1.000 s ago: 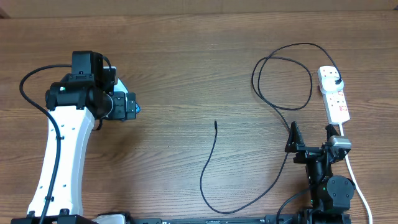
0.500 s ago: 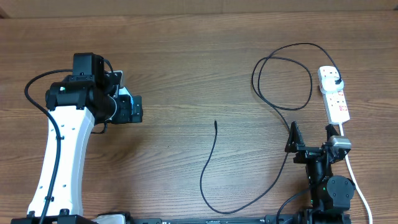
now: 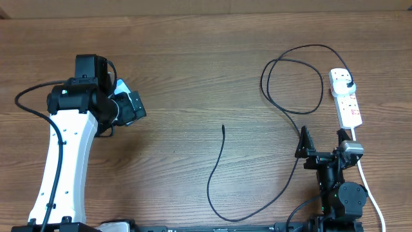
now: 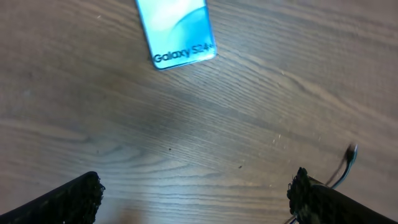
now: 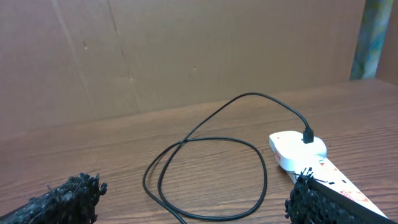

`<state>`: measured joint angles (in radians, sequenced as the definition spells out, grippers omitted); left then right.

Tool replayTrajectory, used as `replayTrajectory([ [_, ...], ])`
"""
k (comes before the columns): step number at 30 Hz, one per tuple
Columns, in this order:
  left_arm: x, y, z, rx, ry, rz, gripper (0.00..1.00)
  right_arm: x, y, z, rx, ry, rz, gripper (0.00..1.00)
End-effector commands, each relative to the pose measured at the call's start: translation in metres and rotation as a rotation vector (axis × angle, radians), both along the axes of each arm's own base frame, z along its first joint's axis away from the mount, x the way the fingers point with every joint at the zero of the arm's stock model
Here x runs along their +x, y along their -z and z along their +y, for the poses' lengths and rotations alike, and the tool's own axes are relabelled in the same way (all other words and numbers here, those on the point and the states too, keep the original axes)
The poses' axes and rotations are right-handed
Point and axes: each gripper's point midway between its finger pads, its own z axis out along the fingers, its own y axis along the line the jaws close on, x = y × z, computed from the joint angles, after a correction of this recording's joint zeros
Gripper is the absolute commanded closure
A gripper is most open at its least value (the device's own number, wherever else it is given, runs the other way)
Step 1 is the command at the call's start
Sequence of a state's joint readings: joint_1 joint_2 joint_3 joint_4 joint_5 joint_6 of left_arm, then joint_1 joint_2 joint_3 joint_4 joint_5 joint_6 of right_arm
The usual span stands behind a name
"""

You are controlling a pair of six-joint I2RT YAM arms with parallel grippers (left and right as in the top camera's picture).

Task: Plug charger to phone and switch on socket
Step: 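Lower the left gripper and align it over the phone's bottom edge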

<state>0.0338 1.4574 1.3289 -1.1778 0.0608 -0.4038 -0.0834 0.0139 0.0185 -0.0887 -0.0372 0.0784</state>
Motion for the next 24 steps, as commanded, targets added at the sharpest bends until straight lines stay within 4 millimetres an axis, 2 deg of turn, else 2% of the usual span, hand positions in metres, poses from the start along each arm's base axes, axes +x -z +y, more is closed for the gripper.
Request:
replayTrajectory([
  [1,0.008,-0.009,0.010,0.001,-0.169,-0.030,0.00,0.000,0.001,0.001,0.002,-0.004,-0.007,0.00],
  [8,0.026,-0.030,0.021,0.031,-0.203,0.010,0.00,0.000,0.001,0.001,0.002,-0.004,-0.007,0.00],
  [12,0.040,-0.034,0.026,0.056,-0.230,0.067,0.00,0.000,0.001,0.001,0.002,-0.004,-0.007,0.00],
  [16,0.051,-0.023,0.027,0.051,-0.289,0.128,0.00,0.000,0.001,0.001,0.002,-0.004,-0.007,0.00],
  [24,0.061,0.025,0.029,0.068,-0.310,0.264,0.00,0.000,0.001,0.001,0.002,-0.004,-0.007,0.00],
])
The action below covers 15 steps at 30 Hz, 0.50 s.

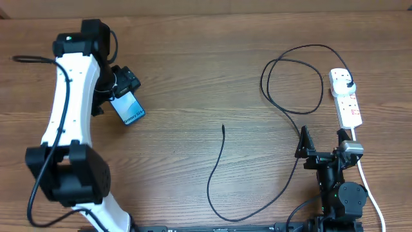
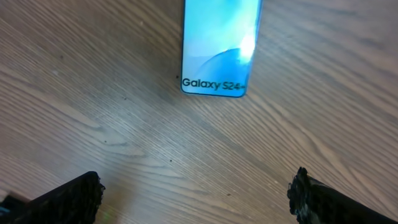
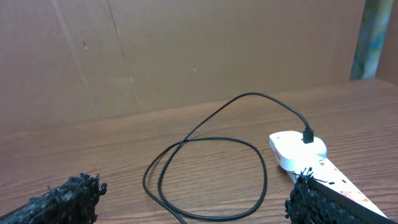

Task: Plug charger to phone and switch on socket
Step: 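Lower the left gripper and align it over the phone's bottom edge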

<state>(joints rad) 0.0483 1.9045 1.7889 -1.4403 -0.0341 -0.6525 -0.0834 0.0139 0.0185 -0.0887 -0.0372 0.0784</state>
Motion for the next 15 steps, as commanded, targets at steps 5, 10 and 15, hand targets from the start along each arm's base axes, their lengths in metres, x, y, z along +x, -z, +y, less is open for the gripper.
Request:
replayTrajectory([
  [5,0.010,0.021,0.012,0.053,-0.033,0.042,0.00,0.000,0.001,0.001,0.002,-0.004,-0.007,0.00],
  [10,0.015,0.024,0.012,0.053,-0.032,0.033,0.00,0.000,0.001,0.001,0.002,-0.004,-0.007,0.00],
  [15,0.016,0.024,0.012,0.054,-0.031,0.026,0.00,0.000,0.001,0.001,0.002,-0.004,-0.007,0.00],
])
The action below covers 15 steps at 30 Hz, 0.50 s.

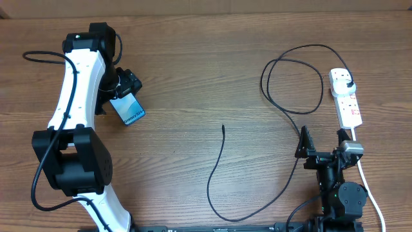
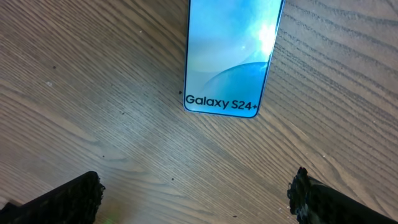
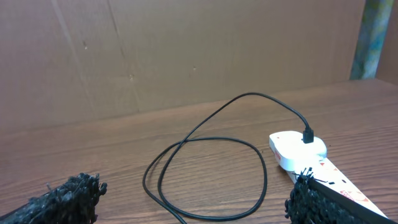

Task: Plug charger to phone and switch on socket
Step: 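Lower the left gripper and align it over the phone's bottom edge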

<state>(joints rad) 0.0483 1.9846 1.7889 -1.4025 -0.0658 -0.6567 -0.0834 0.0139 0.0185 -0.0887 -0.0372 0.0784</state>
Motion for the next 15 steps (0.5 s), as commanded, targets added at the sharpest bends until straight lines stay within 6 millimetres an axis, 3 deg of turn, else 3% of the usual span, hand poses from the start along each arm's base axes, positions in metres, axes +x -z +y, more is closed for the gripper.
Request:
replayTrajectory([
  [1,0.006,-0.003,0.006,0.025,-0.023,-0.018,0.00,0.000,0.001,0.001,0.002,-0.004,-0.007,0.00],
  [9,0.021,-0.004,0.014,0.069,-0.023,-0.080,0.00,0.000,0.001,0.001,0.002,-0.004,-0.007,0.00],
  [12,0.031,-0.003,0.014,0.071,0.000,-0.112,0.42,0.000,0.001,0.001,0.002,-0.004,-0.007,0.00],
  [14,0.034,0.001,0.015,0.071,0.000,-0.115,0.48,0.000,0.001,0.001,0.002,-0.004,-0.007,0.00],
  [15,0.035,0.003,0.015,0.071,0.000,-0.111,0.36,0.000,0.001,0.001,0.002,-0.004,-0.007,0.00],
])
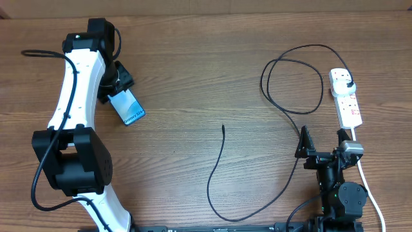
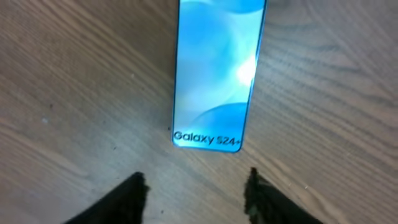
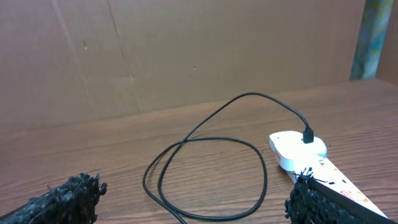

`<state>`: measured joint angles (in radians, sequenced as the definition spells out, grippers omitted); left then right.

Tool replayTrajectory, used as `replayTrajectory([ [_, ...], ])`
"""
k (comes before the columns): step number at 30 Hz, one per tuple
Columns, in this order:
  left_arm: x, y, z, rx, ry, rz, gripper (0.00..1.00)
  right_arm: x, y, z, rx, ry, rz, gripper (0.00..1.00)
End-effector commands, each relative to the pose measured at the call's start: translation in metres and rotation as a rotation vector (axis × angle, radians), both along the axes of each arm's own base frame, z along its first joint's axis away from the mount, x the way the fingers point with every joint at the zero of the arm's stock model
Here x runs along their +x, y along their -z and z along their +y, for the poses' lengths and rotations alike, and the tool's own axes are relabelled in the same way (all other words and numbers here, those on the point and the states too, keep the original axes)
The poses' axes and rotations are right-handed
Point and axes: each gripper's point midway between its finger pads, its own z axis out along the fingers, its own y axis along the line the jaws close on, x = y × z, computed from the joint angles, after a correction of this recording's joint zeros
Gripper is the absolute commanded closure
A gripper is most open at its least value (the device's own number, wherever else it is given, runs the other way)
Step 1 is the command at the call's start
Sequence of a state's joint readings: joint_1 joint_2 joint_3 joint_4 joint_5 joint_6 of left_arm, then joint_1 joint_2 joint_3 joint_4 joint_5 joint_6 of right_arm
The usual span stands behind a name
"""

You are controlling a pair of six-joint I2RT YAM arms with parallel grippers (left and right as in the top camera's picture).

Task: Plug charger to phone and switch on socket
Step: 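Lower the left gripper and align it over the phone's bottom edge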

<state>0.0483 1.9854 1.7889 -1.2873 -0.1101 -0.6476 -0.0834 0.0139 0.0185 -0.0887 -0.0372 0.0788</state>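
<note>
The phone (image 1: 129, 108) lies screen-up at the left of the table, blue with "Galaxy S24+" on it; the left wrist view shows the phone (image 2: 217, 74) filling the upper middle. My left gripper (image 2: 194, 190) hovers just short of its labelled end, open with a narrow gap and nothing between the fingers. From overhead the left gripper (image 1: 120, 78) sits at the phone's far end. The black charger cable (image 1: 215, 174) runs across the middle, its free plug (image 1: 223, 127) lying loose. The white socket strip (image 1: 346, 98) is far right. My right gripper (image 3: 193, 199) is open, low by the strip.
The cable makes a loop (image 3: 205, 168) on the wood in front of the right gripper and ends in a plug in the socket strip (image 3: 297, 148). A brown cardboard wall (image 3: 186, 56) stands behind the table. The strip's white lead (image 1: 370, 187) runs off the front right.
The left gripper's fingers stand much closer together than before. In its view the phone has shifted down, more of the screen showing. The right arm and cable are unchanged.
At first the left arm was bent over the table's left side with the phone at the top edge of its view. Then the arm was stretched out with the gripper wide open at the phone's far end, then lower; now its fingers are narrowed. The right arm stayed parked.
</note>
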Motion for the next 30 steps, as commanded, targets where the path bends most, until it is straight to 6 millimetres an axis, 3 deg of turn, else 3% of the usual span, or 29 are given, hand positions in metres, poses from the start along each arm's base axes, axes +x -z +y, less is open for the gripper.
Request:
replayTrajectory([
  [1,0.007,0.006,0.006,0.020,-0.009,0.004,0.02,0.000,0.001,0.001,0.002,-0.004,-0.007,0.00],
  [6,0.012,0.022,0.006,0.019,-0.008,0.025,0.00,0.000,0.001,0.001,0.002,-0.004,-0.007,0.00],
  [15,0.021,0.071,0.006,0.015,-0.008,0.092,0.00,0.000,0.001,0.001,0.002,-0.004,-0.007,0.00],
  [30,0.032,0.078,0.007,0.018,-0.008,0.060,0.00,0.000,0.001,0.001,0.002,-0.004,-0.007,0.00],
])
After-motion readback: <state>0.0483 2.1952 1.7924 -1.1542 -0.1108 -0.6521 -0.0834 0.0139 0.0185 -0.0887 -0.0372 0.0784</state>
